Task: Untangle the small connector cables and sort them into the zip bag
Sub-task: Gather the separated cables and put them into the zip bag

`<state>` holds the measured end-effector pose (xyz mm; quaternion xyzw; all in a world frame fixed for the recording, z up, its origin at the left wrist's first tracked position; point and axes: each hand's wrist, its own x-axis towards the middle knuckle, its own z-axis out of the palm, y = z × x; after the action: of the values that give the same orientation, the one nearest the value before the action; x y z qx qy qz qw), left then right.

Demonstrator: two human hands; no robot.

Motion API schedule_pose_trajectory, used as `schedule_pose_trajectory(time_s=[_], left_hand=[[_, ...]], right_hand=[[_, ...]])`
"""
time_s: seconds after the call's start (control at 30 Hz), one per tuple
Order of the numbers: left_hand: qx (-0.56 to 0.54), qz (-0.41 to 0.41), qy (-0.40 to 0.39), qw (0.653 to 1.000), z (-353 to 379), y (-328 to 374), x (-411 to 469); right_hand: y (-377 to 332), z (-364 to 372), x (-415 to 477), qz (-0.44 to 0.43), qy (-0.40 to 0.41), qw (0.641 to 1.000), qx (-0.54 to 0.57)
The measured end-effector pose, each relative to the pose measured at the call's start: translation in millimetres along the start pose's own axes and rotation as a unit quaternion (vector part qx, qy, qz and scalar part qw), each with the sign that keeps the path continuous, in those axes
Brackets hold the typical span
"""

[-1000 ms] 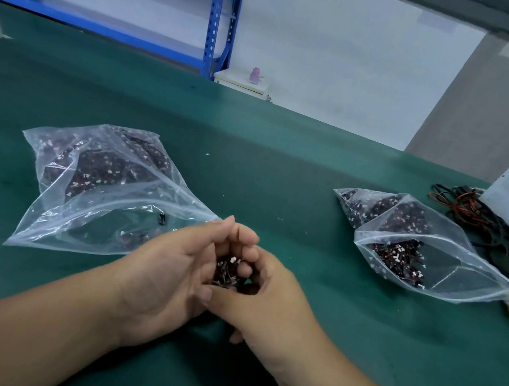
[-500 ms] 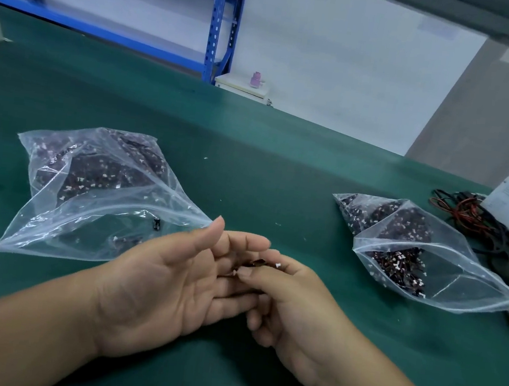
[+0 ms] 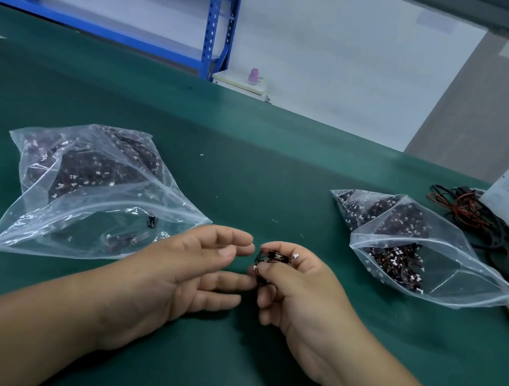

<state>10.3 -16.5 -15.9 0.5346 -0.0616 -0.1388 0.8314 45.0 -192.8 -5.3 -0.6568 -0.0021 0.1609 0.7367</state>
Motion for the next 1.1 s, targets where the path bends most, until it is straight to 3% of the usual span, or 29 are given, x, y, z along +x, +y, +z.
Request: schedule_pose_trajectory(time_s=[0.13, 0.27, 0.33, 0.4, 0.47, 0.53, 0.6, 0.7, 1.1], left_hand=[[0.057, 0.016, 0.066, 0.996, 3.4, -3.3, -0.7], [0.048, 0.020, 0.073, 0.996, 7.5, -3.7, 1.0], [-0.016, -0.004, 0.040, 0.999, 9.1, -0.1, 1.2], [-0.103, -0.062, -0.044, 0.992, 12.8, 6.2, -3.0], [-0.178, -0.118, -0.105, 0.971, 12.7, 9.7, -8.1], [-0.228, -0.145, -0.107, 0.957, 11.0, 9.9, -8.3], [-0.167, -0.141, -0.063, 0.974, 6.5, 5.8, -5.0], [-0.045, -0.121, 0.005, 0.992, 2.9, 2.9, 1.2], [-0.057, -0.090, 0.021, 0.994, 15.6, 5.0, 0.3]], right_hand=[[-0.2, -0.8, -3.3, -0.006, -0.002, 1.000, 0.018], [-5.7, 4.7, -13.9, -0.077, -0.053, 0.995, -0.044], [-10.4, 11.6, -20.1, -0.109, -0.110, 0.986, -0.055], [-11.9, 18.6, -25.1, -0.130, -0.145, 0.977, -0.081], [-8.0, 20.9, -26.8, -0.165, -0.111, 0.964, -0.178], [-2.9, 18.8, -26.3, -0.236, -0.052, 0.906, -0.347], [1.5, 15.4, -25.3, -0.285, -0.026, 0.835, -0.469], [9.3, 11.8, -22.1, -0.313, -0.017, 0.791, -0.525], [18.5, 0.2, -7.8, -0.377, 0.027, 0.851, -0.366]])
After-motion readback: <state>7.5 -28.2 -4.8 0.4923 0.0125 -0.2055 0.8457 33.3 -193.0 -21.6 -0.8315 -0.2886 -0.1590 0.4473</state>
